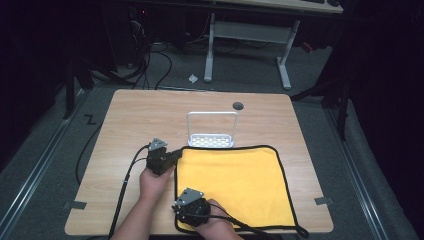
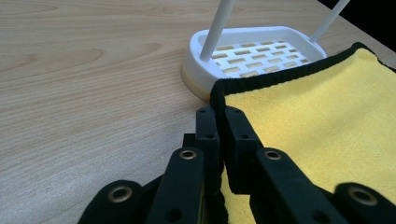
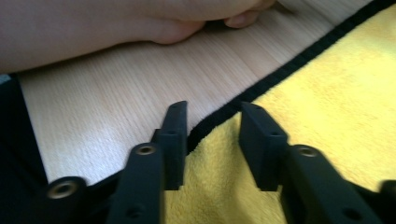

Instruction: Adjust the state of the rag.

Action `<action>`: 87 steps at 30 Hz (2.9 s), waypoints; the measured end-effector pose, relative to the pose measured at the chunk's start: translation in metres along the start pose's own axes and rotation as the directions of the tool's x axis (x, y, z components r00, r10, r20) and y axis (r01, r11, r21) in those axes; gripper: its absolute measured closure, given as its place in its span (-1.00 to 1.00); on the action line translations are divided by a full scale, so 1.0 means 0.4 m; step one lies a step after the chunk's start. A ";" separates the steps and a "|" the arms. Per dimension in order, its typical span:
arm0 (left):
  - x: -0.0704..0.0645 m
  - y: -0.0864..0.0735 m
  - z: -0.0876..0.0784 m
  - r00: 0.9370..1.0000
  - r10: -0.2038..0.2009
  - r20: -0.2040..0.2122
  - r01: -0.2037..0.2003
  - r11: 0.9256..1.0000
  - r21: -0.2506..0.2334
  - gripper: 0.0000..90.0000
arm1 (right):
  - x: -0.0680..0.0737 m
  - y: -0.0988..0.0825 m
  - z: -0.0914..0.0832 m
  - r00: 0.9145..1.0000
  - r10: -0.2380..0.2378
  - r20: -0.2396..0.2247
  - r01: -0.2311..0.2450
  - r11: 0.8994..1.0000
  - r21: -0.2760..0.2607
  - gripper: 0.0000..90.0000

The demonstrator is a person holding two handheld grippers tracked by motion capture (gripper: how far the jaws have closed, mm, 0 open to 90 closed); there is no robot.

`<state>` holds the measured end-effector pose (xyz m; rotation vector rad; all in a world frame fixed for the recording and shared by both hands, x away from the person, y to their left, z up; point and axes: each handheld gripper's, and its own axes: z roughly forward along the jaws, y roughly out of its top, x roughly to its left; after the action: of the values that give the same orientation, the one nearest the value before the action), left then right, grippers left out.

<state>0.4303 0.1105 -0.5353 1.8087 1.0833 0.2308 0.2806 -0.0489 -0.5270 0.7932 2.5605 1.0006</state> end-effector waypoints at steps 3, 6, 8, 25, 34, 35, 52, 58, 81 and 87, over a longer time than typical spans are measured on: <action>0.001 0.000 0.000 1.000 -0.001 0.001 0.001 1.000 0.000 0.89 | -0.004 -0.005 -0.006 1.000 -0.008 0.021 0.008 1.000 0.002 0.75; 0.001 0.000 0.000 1.000 -0.001 0.003 0.001 1.000 0.000 0.89 | -0.009 -0.009 -0.011 1.000 -0.016 0.026 0.016 1.000 -0.014 0.83; 0.001 0.000 -0.002 1.000 0.000 0.008 0.000 1.000 -0.002 0.89 | -0.008 -0.008 -0.022 0.999 -0.024 0.033 0.025 0.999 -0.037 0.85; 0.032 0.005 -0.083 0.985 -0.170 0.039 0.174 0.975 -0.136 0.92 | 0.028 0.054 -0.127 0.997 -0.049 0.064 0.064 0.967 -0.246 0.87; 0.080 0.003 -0.211 0.982 -0.183 -0.040 0.173 0.969 -0.178 0.92 | 0.102 0.134 -0.090 0.994 -0.113 0.013 0.112 0.952 -0.283 0.87; 0.089 0.001 -0.234 0.981 -0.187 -0.055 0.174 0.968 -0.181 0.92 | 0.111 0.144 -0.084 0.992 -0.123 0.006 0.119 0.950 -0.289 0.87; 0.077 0.033 -0.265 0.970 -0.221 -0.104 0.200 0.964 -0.177 0.92 | 0.124 0.178 -0.100 0.993 -0.117 -0.009 0.107 0.935 -0.338 0.87; 0.001 0.053 -0.172 0.978 -0.181 -0.098 0.167 0.975 -0.144 0.92 | 0.037 0.088 -0.168 0.997 -0.044 0.056 0.060 0.945 -0.322 0.87; -0.197 0.105 0.056 0.992 -0.106 -0.074 0.103 0.994 -0.039 0.91 | -0.125 -0.157 -0.274 0.979 0.095 0.182 -0.055 0.975 -0.215 0.86; -0.215 0.109 0.077 0.993 -0.093 -0.071 0.092 0.996 -0.021 0.90 | -0.139 -0.182 -0.288 0.974 0.120 0.194 -0.080 0.976 -0.204 0.86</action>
<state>0.4226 0.0205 -0.4902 1.7413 1.2090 0.2507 0.2467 -0.1876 -0.4910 0.9260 2.2286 1.1166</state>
